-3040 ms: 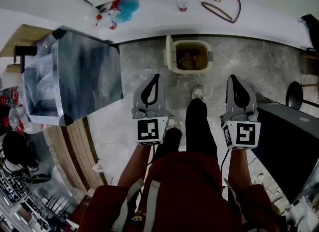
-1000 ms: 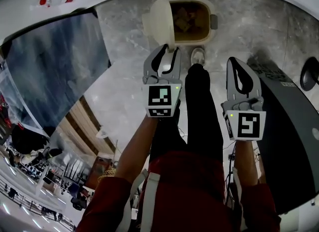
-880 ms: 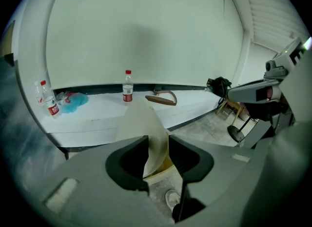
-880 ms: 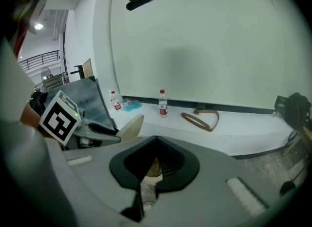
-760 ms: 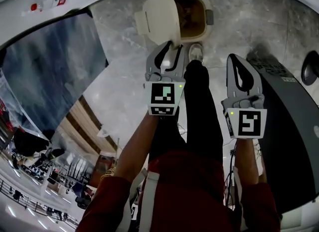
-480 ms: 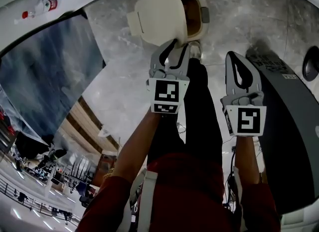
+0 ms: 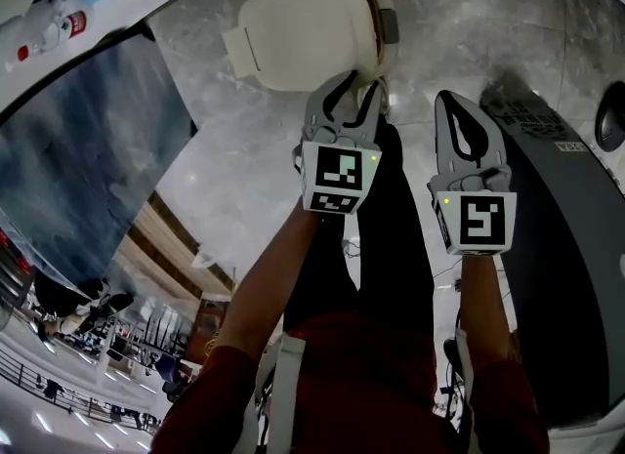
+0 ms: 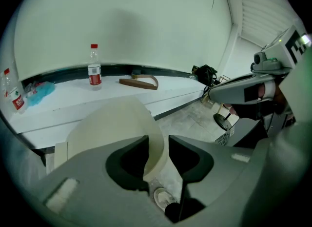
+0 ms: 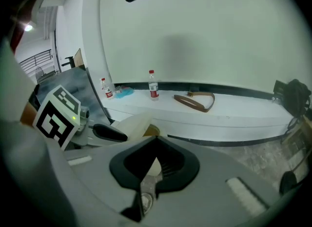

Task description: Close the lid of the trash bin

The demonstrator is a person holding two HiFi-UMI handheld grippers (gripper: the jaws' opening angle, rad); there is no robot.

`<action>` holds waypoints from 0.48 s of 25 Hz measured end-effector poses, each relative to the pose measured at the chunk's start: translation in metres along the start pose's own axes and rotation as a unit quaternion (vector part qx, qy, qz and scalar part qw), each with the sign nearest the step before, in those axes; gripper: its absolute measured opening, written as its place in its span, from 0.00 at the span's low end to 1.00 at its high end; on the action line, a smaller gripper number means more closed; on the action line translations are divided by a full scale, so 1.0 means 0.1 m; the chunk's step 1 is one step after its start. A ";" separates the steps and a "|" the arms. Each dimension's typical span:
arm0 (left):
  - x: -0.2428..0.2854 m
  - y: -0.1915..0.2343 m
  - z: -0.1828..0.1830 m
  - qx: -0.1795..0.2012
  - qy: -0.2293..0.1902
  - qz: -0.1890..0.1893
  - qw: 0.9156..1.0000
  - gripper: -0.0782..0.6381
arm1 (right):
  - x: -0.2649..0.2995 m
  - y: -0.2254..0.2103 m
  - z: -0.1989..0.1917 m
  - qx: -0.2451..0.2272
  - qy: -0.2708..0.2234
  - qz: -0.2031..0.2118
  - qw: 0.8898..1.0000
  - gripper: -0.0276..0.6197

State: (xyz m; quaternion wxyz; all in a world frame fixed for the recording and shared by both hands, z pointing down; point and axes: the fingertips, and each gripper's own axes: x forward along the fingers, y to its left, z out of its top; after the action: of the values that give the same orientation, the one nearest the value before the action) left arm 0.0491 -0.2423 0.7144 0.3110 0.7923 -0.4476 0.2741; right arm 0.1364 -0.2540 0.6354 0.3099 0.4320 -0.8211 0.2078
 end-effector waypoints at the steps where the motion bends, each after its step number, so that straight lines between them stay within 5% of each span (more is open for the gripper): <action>1: 0.06 -0.01 -0.03 0.000 0.003 -0.001 1.000 0.30 | 0.03 -0.02 -0.03 0.004 0.003 -0.001 1.000 0.04; 12: 0.53 -0.02 -0.34 -0.008 0.038 -0.011 0.999 0.29 | 0.15 -0.16 -0.36 0.008 0.018 0.002 1.000 0.04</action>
State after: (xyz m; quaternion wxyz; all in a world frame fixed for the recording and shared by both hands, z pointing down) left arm 0.0693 -0.2450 0.7744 0.3366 0.7837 -0.4292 0.2971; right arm 0.1546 -0.2494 0.6726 0.3209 0.4291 -0.8144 0.2228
